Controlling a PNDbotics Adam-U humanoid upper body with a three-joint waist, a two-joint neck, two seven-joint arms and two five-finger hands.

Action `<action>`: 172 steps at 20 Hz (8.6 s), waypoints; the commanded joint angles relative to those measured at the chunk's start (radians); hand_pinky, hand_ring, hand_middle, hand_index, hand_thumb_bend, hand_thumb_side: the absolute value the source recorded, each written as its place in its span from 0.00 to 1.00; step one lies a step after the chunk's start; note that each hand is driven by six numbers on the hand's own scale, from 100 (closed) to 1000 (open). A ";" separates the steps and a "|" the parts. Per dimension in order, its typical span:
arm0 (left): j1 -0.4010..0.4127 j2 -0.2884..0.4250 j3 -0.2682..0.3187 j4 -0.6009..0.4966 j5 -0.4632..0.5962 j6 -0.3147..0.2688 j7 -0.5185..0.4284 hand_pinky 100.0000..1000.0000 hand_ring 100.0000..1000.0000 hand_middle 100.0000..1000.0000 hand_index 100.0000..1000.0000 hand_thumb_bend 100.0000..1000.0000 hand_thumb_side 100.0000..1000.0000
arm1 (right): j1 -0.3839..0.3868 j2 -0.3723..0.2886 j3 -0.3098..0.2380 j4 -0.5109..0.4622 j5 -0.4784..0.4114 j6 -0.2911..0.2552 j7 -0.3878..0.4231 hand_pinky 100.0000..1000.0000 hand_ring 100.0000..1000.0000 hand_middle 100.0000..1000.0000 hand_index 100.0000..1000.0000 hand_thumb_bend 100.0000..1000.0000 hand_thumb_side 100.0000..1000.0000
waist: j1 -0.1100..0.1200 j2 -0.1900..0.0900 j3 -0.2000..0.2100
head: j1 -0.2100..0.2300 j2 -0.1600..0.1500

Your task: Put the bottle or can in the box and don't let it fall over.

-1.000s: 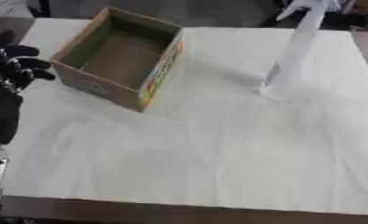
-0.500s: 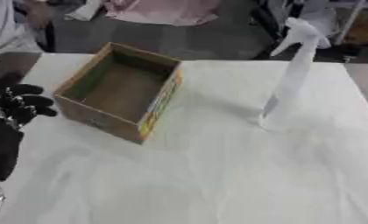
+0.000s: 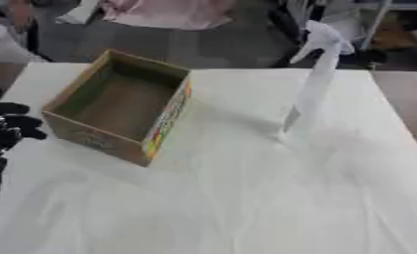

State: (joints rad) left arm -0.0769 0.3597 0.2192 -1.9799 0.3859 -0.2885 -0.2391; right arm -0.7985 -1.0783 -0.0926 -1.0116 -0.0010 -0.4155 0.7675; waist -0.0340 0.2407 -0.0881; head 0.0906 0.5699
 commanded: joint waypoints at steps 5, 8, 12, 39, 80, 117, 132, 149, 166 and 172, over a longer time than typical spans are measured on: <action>0.003 0.025 -0.002 -0.020 -0.001 0.004 -0.005 0.56 0.62 0.63 0.90 0.02 0.75 | -0.160 0.009 0.033 0.178 0.174 -0.153 0.139 0.81 1.00 0.83 0.88 0.00 0.43 | -0.005 -0.026 -0.008 | -0.003 0.008; 0.002 0.025 -0.002 -0.020 0.000 0.004 -0.005 0.57 0.63 0.63 0.90 0.02 0.75 | -0.215 0.040 0.041 0.231 0.228 -0.167 0.139 0.81 1.00 0.84 0.88 0.00 0.44 | -0.004 -0.026 -0.009 | -0.002 -0.001; 0.003 0.024 -0.002 -0.020 -0.001 0.003 -0.006 0.57 0.64 0.63 0.89 0.02 0.75 | -0.274 0.081 0.046 0.287 0.283 -0.181 0.139 0.82 1.00 0.86 0.91 0.00 0.47 | -0.001 -0.024 -0.008 | -0.010 -0.020; -0.012 0.015 -0.017 -0.020 -0.002 -0.001 -0.029 0.56 0.64 0.63 0.89 0.01 0.76 | -0.439 0.280 0.025 0.459 0.500 -0.185 0.094 0.84 1.00 0.88 0.93 0.00 0.52 | 0.014 0.005 0.027 | -0.077 -0.068; -0.020 0.028 -0.022 -0.020 0.009 0.002 -0.036 0.56 0.64 0.63 0.89 0.01 0.75 | -0.649 0.452 -0.025 0.439 0.478 -0.108 0.136 0.85 1.00 0.90 0.96 0.00 0.52 | -0.004 0.000 0.056 | -0.135 -0.050; -0.024 0.022 -0.026 -0.020 0.008 0.009 -0.042 0.56 0.64 0.63 0.89 0.01 0.76 | -0.598 0.446 0.089 0.373 0.277 -0.217 0.139 0.83 1.00 0.89 0.96 0.00 0.54 | -0.005 0.005 0.058 | -0.132 -0.055; -0.022 0.015 -0.026 -0.020 0.008 0.021 -0.043 0.56 0.64 0.63 0.89 0.02 0.76 | -0.575 0.471 0.203 0.389 0.172 -0.222 0.139 0.83 1.00 0.89 0.97 0.00 0.58 | -0.008 0.001 0.058 | -0.140 -0.048; -0.026 0.013 -0.030 -0.020 0.010 0.025 -0.050 0.56 0.64 0.63 0.89 0.02 0.76 | -0.590 0.505 0.215 0.396 0.168 -0.216 0.139 0.82 1.00 0.86 0.94 0.00 0.57 | -0.009 0.007 0.062 | -0.150 -0.048; -0.023 0.012 -0.029 -0.020 0.007 0.038 -0.049 0.56 0.64 0.63 0.89 0.02 0.76 | -0.614 0.502 0.193 0.398 0.179 -0.217 0.139 0.81 1.00 0.88 0.93 0.00 0.54 | -0.022 0.000 0.054 | -0.144 -0.035; -0.018 0.014 -0.028 -0.020 0.009 0.042 -0.046 0.56 0.64 0.63 0.89 0.02 0.76 | -0.638 0.500 0.199 0.373 0.148 -0.202 0.139 0.81 1.00 0.88 0.93 0.00 0.51 | -0.024 -0.011 0.041 | -0.142 -0.024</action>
State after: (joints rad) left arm -0.0930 0.3593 0.1880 -1.9799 0.3922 -0.2493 -0.2856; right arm -1.4084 -0.5427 0.1109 -0.6135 0.1607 -0.4483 0.7347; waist -0.0617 0.2575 -0.0468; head -0.0540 0.5440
